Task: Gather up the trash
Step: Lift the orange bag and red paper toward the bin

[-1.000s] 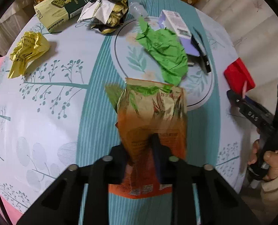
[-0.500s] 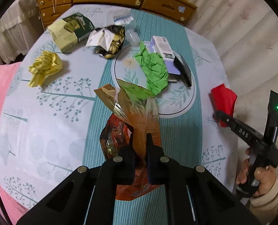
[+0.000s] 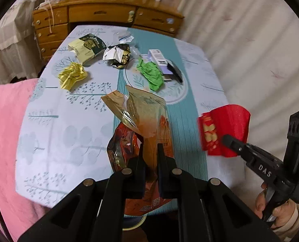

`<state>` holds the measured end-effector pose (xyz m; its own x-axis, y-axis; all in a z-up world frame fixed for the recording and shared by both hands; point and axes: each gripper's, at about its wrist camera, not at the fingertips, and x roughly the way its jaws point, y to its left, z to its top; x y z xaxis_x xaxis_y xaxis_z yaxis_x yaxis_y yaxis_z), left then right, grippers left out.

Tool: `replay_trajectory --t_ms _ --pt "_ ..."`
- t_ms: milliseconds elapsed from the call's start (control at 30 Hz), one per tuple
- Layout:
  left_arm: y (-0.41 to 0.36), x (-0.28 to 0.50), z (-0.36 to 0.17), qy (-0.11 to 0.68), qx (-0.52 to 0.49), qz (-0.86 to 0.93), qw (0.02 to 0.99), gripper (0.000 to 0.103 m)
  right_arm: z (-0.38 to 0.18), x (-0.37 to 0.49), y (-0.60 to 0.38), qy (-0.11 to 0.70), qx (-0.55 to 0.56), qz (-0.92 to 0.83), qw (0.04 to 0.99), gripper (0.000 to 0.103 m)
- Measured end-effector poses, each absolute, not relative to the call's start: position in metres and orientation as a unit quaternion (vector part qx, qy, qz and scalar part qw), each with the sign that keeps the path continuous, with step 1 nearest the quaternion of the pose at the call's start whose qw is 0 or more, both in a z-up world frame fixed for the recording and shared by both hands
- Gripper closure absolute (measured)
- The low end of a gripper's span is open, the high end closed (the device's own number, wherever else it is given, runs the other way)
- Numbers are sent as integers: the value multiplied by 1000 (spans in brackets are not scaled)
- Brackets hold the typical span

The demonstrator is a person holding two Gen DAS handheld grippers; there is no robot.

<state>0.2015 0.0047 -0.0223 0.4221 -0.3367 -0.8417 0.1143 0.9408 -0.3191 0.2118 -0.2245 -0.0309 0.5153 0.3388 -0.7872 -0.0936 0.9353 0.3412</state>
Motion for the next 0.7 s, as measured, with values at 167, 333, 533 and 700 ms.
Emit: replay_trajectory --t_ms 167,333,533,700 --pt "41 146 -8 508 -85 -171 840 97 -16 129 -182 457 150 111 869 95" --pt "78 93 -9 504 -73 -199 837 97 -15 61 -138 461 140 102 870 95" --pt "103 40 -20 518 -64 -216 825 97 -20 -4 -104 476 140 98 863 95" --pt "110 13 -40 544 -67 -217 808 97 -39 -29 -93 502 146 87 848 95"
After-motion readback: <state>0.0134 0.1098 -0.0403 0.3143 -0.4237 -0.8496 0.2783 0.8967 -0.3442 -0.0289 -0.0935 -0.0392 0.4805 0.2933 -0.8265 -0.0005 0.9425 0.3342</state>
